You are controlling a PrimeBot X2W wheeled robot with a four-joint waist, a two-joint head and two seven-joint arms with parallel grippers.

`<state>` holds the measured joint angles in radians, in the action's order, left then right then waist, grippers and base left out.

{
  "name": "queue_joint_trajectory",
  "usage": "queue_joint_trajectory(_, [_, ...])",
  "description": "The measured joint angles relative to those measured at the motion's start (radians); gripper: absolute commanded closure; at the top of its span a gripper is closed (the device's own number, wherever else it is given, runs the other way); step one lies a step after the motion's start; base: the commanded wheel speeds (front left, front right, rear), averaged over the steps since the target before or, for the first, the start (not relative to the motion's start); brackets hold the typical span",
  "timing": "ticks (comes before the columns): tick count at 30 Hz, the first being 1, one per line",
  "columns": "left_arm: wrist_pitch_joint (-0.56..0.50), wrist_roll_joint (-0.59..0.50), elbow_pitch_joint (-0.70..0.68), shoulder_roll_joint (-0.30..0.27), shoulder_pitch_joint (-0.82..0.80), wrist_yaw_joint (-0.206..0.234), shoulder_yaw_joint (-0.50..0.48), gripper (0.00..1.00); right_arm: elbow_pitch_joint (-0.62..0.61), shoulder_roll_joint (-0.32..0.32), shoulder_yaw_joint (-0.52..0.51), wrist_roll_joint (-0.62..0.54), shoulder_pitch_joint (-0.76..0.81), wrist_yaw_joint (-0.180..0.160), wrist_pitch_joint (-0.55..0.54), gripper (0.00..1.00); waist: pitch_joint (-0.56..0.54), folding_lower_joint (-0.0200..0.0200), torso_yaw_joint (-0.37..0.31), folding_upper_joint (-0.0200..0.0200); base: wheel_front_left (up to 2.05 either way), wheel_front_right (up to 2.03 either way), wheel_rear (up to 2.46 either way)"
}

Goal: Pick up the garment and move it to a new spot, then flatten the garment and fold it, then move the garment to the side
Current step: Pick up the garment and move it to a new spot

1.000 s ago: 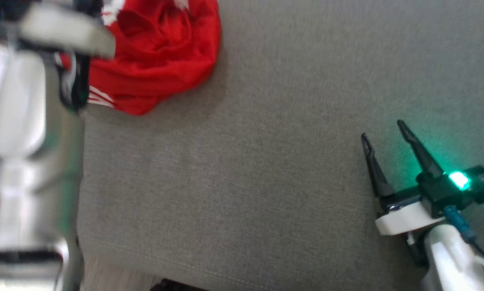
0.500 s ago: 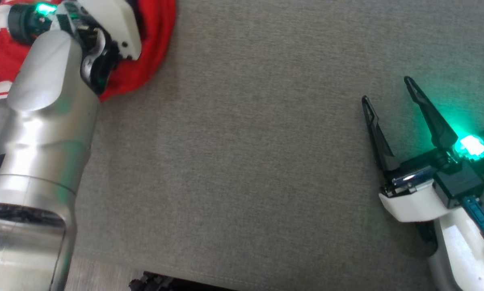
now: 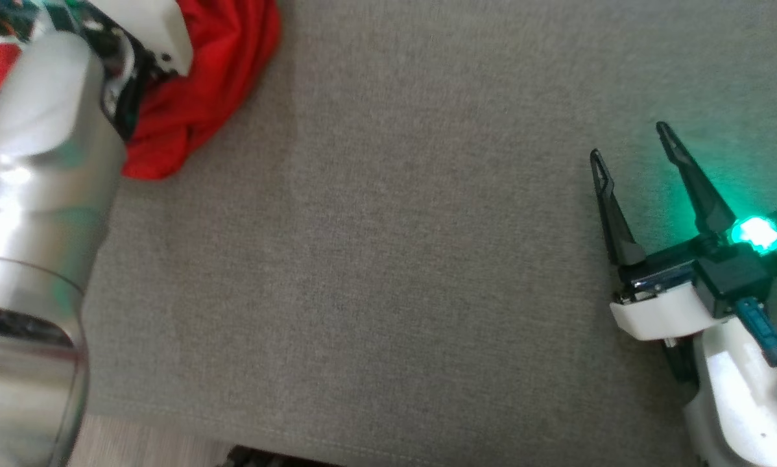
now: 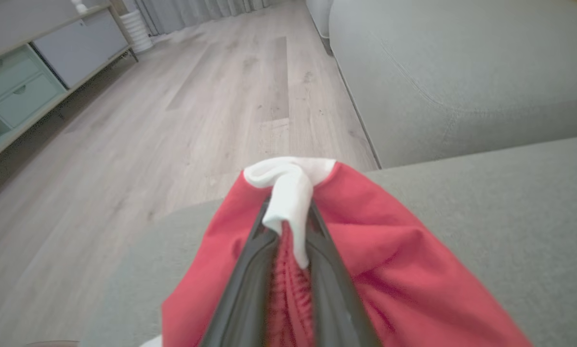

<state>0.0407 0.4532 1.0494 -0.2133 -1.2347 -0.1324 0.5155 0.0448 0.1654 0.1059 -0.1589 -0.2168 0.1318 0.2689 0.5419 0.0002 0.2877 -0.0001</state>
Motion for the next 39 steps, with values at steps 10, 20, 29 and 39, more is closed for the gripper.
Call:
queue_joint_trajectory(10, [0.044,0.007,-0.053,-0.058,-0.077,0.000,0.137,1.00,0.069,-0.081,-0.001,0.046,0.068,0.000,-0.007,0.00,-0.220,-0.0003,-0.054,0.0000,0.00,0.00,0.00])
queue_joint_trajectory(20, [-0.026,0.174,-0.221,-0.076,-0.071,0.000,0.267,1.00,0.074,-0.111,-0.001,0.096,0.209,0.000,-0.007,0.00,-0.441,-0.0006,-0.219,0.0001,0.00,0.00,0.00])
queue_joint_trajectory(29, [-0.085,0.276,-0.341,-0.033,0.030,0.000,0.376,1.00,0.056,-0.116,0.001,0.137,0.227,0.000,-0.007,0.00,-0.514,-0.0005,-0.418,0.0001,0.00,0.00,0.00])
queue_joint_trajectory(39, [-0.008,0.184,-0.238,0.099,0.246,0.049,0.549,1.00,0.031,-0.116,0.019,0.194,0.193,0.000,-0.007,0.00,-0.388,-0.0001,-0.560,0.0001,0.00,0.00,0.00])
